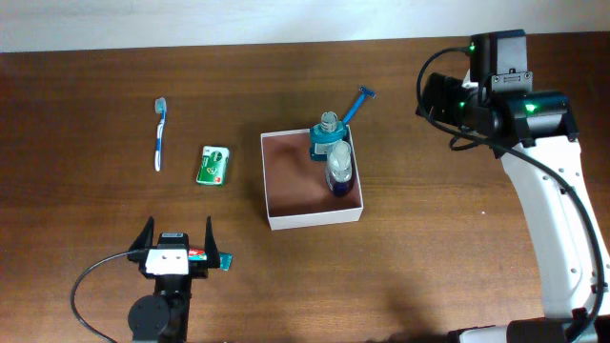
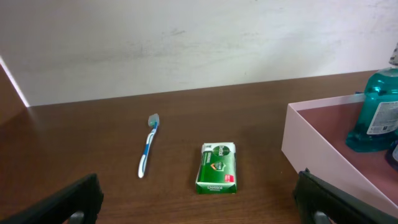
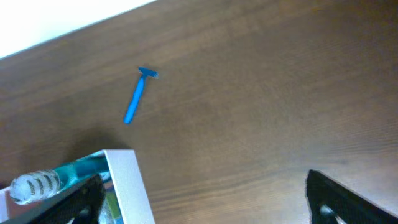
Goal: Pack container
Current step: 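Raise the right gripper out of the box and move it right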
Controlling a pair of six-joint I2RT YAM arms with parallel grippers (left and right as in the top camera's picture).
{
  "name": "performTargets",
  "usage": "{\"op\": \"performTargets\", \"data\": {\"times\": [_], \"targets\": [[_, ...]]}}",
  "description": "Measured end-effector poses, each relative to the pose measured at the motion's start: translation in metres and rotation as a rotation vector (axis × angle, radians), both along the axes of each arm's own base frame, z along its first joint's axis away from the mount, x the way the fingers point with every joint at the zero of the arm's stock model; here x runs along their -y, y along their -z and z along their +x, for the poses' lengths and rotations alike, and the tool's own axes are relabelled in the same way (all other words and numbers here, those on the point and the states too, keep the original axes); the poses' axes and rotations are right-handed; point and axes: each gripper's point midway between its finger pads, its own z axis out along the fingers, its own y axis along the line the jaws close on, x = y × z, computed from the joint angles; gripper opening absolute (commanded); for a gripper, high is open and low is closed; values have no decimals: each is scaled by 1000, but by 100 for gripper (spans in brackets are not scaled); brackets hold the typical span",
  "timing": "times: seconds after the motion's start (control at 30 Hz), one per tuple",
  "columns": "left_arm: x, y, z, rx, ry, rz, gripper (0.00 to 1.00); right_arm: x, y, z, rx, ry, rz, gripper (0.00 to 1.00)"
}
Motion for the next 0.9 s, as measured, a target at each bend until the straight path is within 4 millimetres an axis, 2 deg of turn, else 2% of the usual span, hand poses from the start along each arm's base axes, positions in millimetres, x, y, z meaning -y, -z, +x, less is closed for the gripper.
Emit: {"op": "performTargets", "data": {"times": [0.07, 0.2, 0.23, 0.3, 0.37, 0.47, 0.7, 0.8, 0.9], "targets": [[0, 0, 0, 0, 0, 0, 99, -5, 1, 7, 11, -20, 16, 86], [0, 0, 0, 0, 0, 0, 99, -15, 17, 28, 11, -60, 52, 84], [0, 0, 0, 0, 0, 0, 99, -19, 24, 37, 10, -70, 63, 81], [0, 0, 0, 1, 0, 0, 99, -26, 39, 54, 14, -100, 87, 71], [0, 0, 0, 0, 0, 0, 99, -35, 51, 65, 12, -137, 115, 64], [0, 0, 0, 0, 0, 0, 99, -51, 65, 80, 17, -204, 173, 49], [0, 0, 0, 0, 0, 0, 99, -69, 74, 97, 50, -281, 237, 13], [0, 0, 0, 0, 0, 0, 99, -71, 77, 104, 70, -292, 245, 4], [0, 0, 0, 1, 0, 0, 99, -75, 80, 114, 95, -303, 259, 4]]}}
